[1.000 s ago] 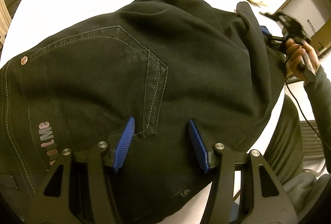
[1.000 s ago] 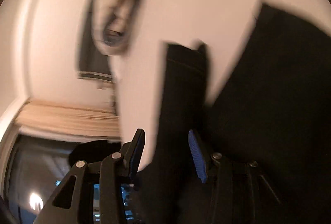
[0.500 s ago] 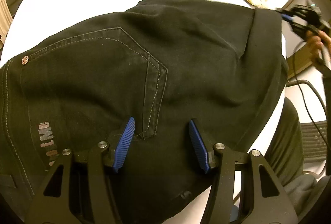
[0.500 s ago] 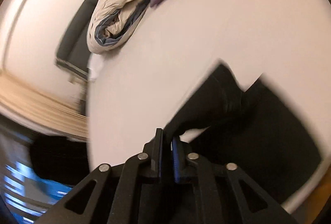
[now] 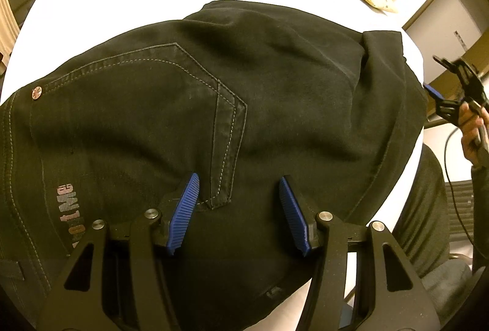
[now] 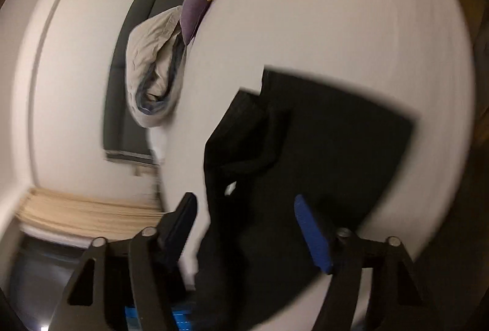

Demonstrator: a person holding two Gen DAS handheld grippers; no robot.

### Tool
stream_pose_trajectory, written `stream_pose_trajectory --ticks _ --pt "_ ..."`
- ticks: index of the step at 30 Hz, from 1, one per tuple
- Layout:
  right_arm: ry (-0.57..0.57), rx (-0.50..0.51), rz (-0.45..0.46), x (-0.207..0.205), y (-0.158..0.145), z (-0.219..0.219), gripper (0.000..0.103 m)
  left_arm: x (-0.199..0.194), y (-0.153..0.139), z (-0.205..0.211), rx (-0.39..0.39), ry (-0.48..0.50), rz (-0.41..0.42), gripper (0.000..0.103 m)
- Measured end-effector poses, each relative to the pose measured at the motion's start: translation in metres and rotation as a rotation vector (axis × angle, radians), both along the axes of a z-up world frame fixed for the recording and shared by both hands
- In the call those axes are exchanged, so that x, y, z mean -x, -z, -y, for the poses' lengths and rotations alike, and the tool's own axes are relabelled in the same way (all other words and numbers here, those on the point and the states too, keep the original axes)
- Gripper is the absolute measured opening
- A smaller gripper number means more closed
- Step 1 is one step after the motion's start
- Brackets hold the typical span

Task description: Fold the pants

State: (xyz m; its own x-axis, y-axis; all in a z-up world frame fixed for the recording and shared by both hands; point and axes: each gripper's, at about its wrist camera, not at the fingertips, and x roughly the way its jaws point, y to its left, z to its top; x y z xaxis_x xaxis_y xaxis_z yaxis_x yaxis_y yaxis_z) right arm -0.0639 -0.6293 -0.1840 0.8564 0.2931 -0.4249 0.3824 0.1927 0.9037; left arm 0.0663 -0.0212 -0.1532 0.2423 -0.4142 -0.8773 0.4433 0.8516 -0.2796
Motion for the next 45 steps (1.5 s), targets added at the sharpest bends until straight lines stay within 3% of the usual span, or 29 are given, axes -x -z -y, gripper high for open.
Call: stream_pose_trajectory --ticks 2,7,15,18,21,29,32,33,34,39,42,43,45 --pt "0.005 -0.087 0.09 -0.014 0.011 0.004 0.064 0.001 -0.001 0.003 -0.006 -0.004 0.002 0.053" --pt "0.097 -0.191 0.112 -0.041 0.029 0.022 0.063 0.003 -0.001 0.006 -0.005 -0.011 0.005 0.053" --pt "0.089 -0.174 0.06 -0.067 0.032 0.034 0.058 0.004 0.0 0.0 0.005 -0.008 0.009 0.053" --pt "0.095 -0.201 0.016 -0.07 0.035 0.03 0.046 0.005 -0.001 -0.001 0.008 -0.011 0.011 0.053" --pt "0.089 -0.21 -0.006 -0.067 0.035 0.022 0.045 0.005 0.0 -0.004 0.012 -0.012 0.014 0.053" --pt "0.182 -0.274 0.11 -0.079 0.051 0.035 0.04 0.008 0.0 -0.009 0.015 -0.013 0.02 0.053" --pt "0.155 -0.245 0.128 -0.088 0.049 0.035 0.027 0.009 0.0 -0.008 0.014 -0.014 0.022 0.053" --pt "0.155 -0.24 0.13 -0.088 0.049 0.035 0.013 0.009 0.0 -0.008 0.014 -0.013 0.022 0.053" --pt "0.157 -0.231 0.136 -0.088 0.047 0.035 0.01 0.009 0.0 -0.008 0.012 -0.013 0.021 0.053" --pt "0.141 -0.063 0.087 -0.075 0.011 0.034 0.008 0.01 -0.001 -0.007 0.01 -0.012 0.024 0.053" --pt "0.109 0.093 0.0 -0.067 -0.034 0.039 0.008 0.01 -0.001 -0.006 0.011 -0.012 0.025 0.053" --pt "0.085 0.184 -0.072 -0.063 -0.058 0.04 0.008 0.011 -0.001 -0.007 0.011 -0.01 0.026 0.053" --pt "0.056 0.284 -0.11 -0.056 -0.085 0.04 0.008 0.01 0.0 -0.007 0.013 -0.008 0.026 0.053"
